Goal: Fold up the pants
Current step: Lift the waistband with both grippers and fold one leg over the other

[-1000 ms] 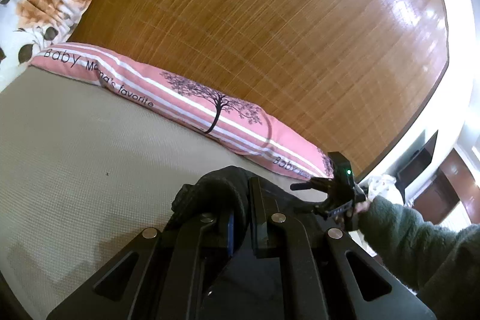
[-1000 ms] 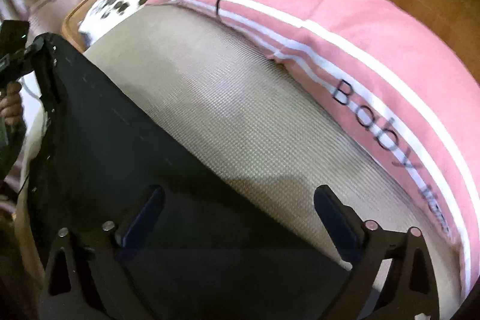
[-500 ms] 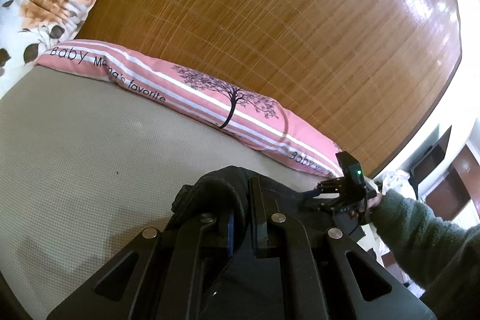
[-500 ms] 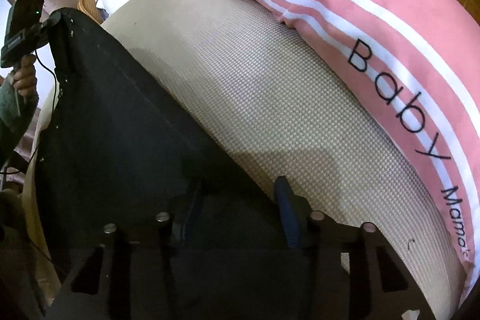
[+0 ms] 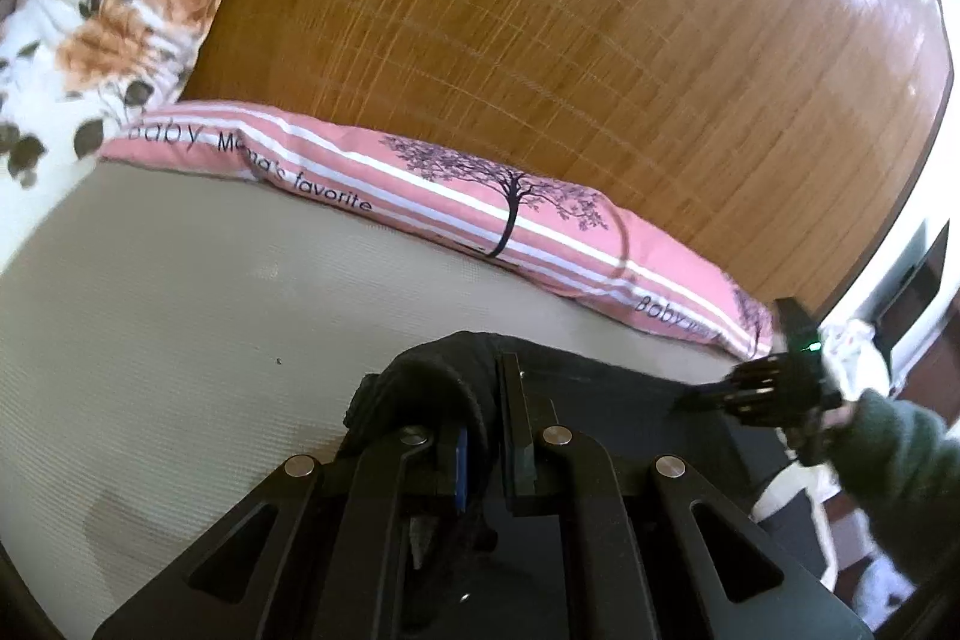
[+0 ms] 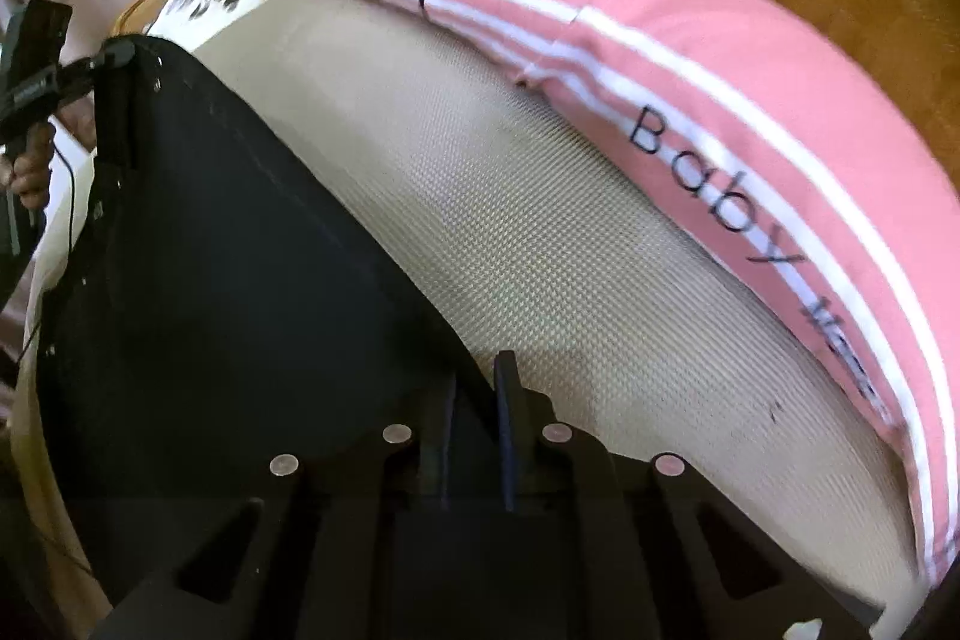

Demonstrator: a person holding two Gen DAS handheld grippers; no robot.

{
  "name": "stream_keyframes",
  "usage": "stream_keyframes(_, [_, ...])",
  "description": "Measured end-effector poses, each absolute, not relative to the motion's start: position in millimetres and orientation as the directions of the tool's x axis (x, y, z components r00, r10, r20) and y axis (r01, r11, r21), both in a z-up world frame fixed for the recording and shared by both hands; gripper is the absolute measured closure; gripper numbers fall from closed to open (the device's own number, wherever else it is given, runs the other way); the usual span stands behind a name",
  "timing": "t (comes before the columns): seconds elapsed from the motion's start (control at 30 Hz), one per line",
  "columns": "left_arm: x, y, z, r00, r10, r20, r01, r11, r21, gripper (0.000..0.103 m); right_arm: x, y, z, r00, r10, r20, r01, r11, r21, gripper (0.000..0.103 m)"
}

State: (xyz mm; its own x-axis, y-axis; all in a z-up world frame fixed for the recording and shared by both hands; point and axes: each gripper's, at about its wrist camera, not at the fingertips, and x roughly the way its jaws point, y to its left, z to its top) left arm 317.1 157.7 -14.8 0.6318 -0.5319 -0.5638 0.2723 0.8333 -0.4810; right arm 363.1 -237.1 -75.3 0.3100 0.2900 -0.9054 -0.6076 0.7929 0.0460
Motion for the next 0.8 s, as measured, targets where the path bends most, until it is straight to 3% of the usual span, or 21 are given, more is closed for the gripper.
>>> stream_keyframes(0.5, [237.7, 166.7, 27.6, 0.632, -0.59, -0.503, 0.398, 0.804, -0.442, 0.095, 224.8, -241.1, -1.5, 0.492, 0.173, -0.853, -0.462, 0.882, -0.088, 0.096])
stream_keyframes(0.8, [150.2, 171.2, 22.1, 0.531, -0.619, -0.579, 0.481, 0.783, -0.395, 0.095, 131.7, -251.8, -32.2, 0.428, 0.194, -0.883, -0.363, 0.931, 0.028, 0.096])
